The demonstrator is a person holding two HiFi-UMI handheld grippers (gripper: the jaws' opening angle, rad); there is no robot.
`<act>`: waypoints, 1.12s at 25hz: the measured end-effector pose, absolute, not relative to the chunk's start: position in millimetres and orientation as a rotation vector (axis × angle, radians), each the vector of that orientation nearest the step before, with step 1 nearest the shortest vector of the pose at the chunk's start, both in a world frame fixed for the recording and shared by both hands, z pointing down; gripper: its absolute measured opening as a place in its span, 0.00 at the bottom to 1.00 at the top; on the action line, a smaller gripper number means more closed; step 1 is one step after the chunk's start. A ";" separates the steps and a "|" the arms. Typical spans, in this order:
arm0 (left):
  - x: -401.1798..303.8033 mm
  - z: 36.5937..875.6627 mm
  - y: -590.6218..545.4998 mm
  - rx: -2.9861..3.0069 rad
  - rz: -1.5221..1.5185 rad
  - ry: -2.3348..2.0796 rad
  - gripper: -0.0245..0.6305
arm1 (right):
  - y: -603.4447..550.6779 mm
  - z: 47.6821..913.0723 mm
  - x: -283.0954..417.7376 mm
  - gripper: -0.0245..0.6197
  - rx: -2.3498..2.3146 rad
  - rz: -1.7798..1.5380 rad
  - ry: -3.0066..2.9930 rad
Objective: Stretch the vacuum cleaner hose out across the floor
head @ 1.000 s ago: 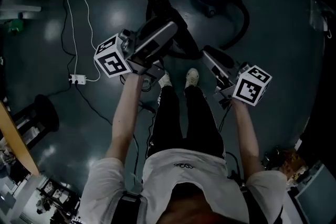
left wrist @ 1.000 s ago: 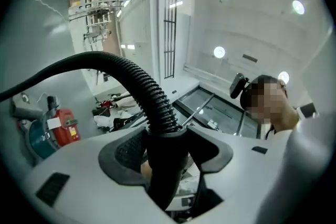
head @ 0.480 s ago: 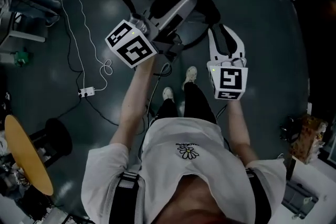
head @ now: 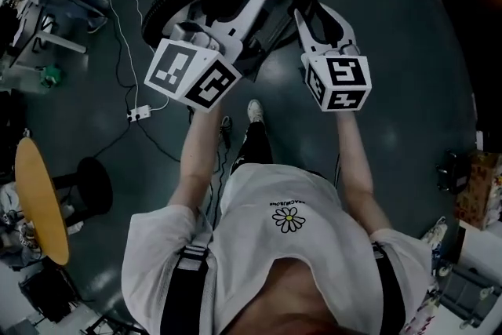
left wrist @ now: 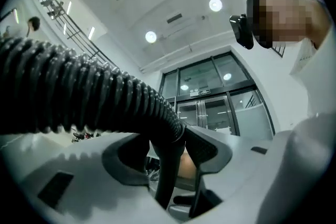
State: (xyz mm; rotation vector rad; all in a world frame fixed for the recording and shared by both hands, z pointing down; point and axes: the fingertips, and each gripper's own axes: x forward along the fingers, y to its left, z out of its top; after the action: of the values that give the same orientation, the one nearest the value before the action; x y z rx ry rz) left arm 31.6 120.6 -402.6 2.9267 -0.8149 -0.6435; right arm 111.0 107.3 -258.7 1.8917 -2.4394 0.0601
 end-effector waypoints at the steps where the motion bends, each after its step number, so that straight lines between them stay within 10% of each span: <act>1: 31.4 -406.4 152.8 2.935 -0.665 -0.845 0.37 | 139.9 -253.3 111.4 0.26 1.849 0.191 -2.542; 28: -138.3 -409.1 826.1 2.471 -0.787 -0.511 0.37 | 686.1 -263.2 42.0 0.32 1.964 -0.206 -2.148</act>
State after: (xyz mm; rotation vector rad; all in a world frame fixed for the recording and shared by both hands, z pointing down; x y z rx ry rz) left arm -138.3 826.1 -409.1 2.4705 -0.5107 -0.7867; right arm 42.0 686.1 -263.2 1.9636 -2.1478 -0.2060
